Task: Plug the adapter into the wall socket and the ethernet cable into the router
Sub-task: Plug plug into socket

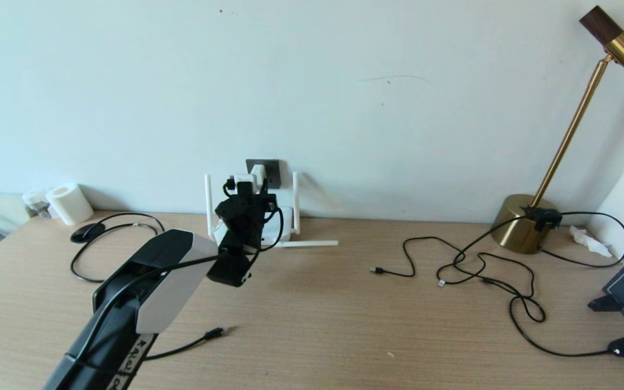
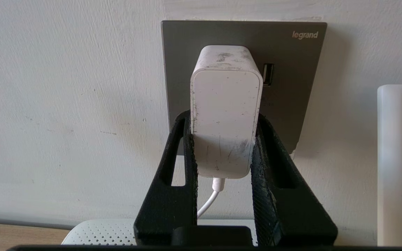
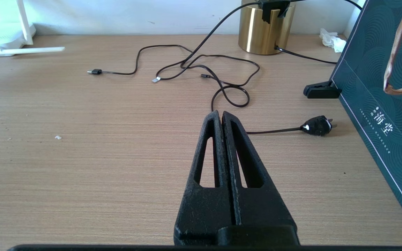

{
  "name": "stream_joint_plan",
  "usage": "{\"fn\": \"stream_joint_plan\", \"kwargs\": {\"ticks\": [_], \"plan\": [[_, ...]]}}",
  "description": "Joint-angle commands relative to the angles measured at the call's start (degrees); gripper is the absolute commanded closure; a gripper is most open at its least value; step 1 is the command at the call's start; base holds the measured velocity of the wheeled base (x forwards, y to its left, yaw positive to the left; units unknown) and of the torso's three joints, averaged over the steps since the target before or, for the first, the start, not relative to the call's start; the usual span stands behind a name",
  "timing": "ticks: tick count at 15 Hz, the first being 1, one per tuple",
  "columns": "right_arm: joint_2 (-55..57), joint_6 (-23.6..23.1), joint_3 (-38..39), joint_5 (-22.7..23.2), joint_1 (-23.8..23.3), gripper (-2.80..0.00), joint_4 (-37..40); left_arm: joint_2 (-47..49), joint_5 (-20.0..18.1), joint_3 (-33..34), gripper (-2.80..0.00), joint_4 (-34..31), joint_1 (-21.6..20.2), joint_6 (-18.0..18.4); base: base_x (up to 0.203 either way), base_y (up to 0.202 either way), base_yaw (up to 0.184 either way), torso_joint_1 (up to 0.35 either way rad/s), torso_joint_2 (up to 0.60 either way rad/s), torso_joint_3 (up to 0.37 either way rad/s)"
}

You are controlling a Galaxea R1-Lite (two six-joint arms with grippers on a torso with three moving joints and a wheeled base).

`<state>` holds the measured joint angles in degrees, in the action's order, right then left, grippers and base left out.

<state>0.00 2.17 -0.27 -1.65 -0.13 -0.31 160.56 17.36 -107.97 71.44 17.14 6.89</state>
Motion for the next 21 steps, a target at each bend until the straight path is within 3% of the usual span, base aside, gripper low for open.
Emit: {"fn": "stream_joint_plan", "kwargs": {"ticks": [1, 21], "plan": [[0.08, 0.02, 0.0, -0.02, 0.05, 0.0, -0.04, 0.37, 0.22, -0.05, 0.0, -0.07, 0.0, 0.06, 0.0, 0.0, 0.0, 0.0, 0.0, 0.0], [0.04, 0.02, 0.0, -0.02, -0.04, 0.0, -0.04, 1.68, 0.13, -2.42, 0.0, -3.46, -0.35, 0.06, 0.0, 0.0, 0.0, 0.0, 0.0, 0.0]]}}
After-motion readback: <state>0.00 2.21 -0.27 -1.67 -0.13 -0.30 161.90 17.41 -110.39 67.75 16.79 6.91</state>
